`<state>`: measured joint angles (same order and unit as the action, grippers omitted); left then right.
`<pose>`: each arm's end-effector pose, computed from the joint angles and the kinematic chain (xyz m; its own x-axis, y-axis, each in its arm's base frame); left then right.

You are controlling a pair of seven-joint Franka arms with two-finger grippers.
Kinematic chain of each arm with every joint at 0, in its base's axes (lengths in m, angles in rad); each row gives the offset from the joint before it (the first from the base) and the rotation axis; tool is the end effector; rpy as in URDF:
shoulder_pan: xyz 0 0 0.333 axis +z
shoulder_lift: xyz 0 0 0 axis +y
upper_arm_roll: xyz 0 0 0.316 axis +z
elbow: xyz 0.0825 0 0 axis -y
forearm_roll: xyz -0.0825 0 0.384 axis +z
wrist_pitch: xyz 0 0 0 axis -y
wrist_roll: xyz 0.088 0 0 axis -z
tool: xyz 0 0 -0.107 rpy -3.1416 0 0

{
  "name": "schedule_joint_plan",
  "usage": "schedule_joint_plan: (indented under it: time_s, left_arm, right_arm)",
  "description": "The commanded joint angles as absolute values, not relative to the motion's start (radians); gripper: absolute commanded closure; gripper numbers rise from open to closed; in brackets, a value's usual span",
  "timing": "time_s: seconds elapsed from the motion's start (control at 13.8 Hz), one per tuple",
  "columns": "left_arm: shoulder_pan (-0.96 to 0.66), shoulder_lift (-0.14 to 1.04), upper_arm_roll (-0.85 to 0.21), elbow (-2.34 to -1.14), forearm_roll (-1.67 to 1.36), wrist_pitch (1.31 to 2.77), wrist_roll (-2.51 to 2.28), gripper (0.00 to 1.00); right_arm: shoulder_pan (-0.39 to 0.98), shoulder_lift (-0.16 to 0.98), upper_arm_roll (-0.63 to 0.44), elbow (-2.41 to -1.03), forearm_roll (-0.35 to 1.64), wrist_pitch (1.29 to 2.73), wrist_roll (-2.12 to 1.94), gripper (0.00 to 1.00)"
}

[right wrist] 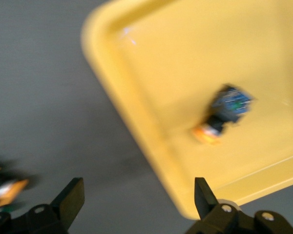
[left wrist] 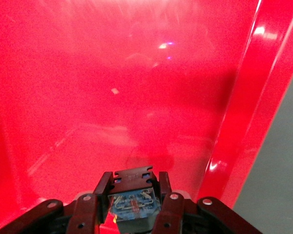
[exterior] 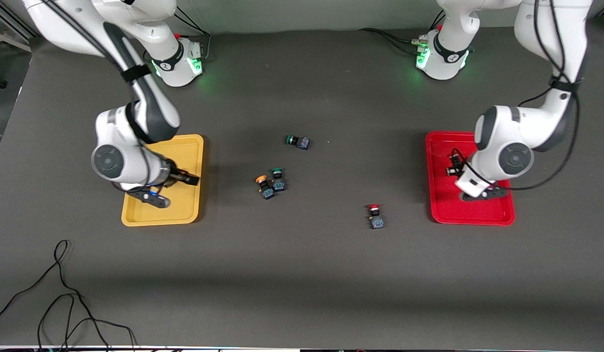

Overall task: Place red and yellow buttons in trays
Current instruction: 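Grasp another orange button with the right gripper while the left gripper grasps red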

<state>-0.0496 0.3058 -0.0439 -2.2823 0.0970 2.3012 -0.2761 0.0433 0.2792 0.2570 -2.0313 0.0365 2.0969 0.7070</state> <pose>0.4980 -0.0454 0.1988 0.9576 0.1187 -0.2625 0.0915 -0.9893 -0.1136 0.5442 0.1673 0.2981 0.8840 -0.4133 -0.2185 -0.4108 -0.9098 0.0590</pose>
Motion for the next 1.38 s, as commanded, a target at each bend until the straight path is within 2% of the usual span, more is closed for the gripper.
schedule_joint_plan:
  time_s: [0.0, 0.07, 0.22, 0.36, 0.51, 0.73, 0.95, 1.09, 1.16, 1.24, 1.31]
  left_arm:
    - [-0.054, 0.255, -0.052, -2.300, 0.110, 2.292, -0.281, 0.01]
    - [-0.055, 0.241, -0.054, -2.272, 0.109, 2.255, -0.285, 0.00]
    - [-0.081, 0.258, -0.067, -2.118, 0.094, 2.109, -0.301, 0.00]
    - [-0.132, 0.346, -0.089, -1.906, 0.031, 1.982, -0.340, 0.00]
    - [-0.201, 0.460, -0.092, -1.719, -0.003, 1.945, -0.450, 0.00]
    - [-0.280, 0.618, -0.095, -1.563, -0.027, 1.997, -0.610, 0.00]
    - [-0.330, 0.718, -0.094, -1.562, -0.052, 2.204, -0.643, 0.00]
    - [-0.331, 0.751, -0.094, -1.562, -0.052, 2.272, -0.643, 0.02]
    - [-0.331, 0.764, -0.094, -1.565, -0.051, 2.299, -0.643, 0.12]
    - [-0.342, 0.773, -0.094, -1.568, -0.051, 2.318, -0.644, 0.38]
    - [-0.350, 0.775, -0.094, -1.568, -0.054, 2.321, -0.647, 0.80]
  right_arm:
    - [0.049, 0.348, 0.348, -1.938, 0.032, 2.129, 0.828, 0.00]
    - [0.049, 0.379, 0.380, -1.937, 0.025, 2.181, 0.860, 0.00]
    - [0.057, 0.441, 0.420, -1.937, 0.012, 2.267, 0.943, 0.00]
    - [0.069, 0.501, 0.452, -1.936, -0.066, 2.328, 0.977, 0.00]
    - [0.072, 0.578, 0.492, -1.919, -0.186, 2.397, 1.005, 0.00]
    - [0.072, 0.702, 0.541, -1.824, -0.317, 2.407, 1.008, 0.00]
    - [0.081, 0.735, 0.545, -1.810, -0.356, 2.407, 1.006, 0.00]
    - [0.083, 0.765, 0.546, -1.809, -0.393, 2.414, 1.009, 0.00]
    - [0.083, 0.770, 0.545, -1.810, -0.400, 2.422, 1.011, 0.00]
    - [0.083, 0.770, 0.545, -1.812, -0.400, 2.422, 1.011, 0.02]
    - [0.083, 0.770, 0.545, -1.812, -0.400, 2.422, 1.009, 0.15]
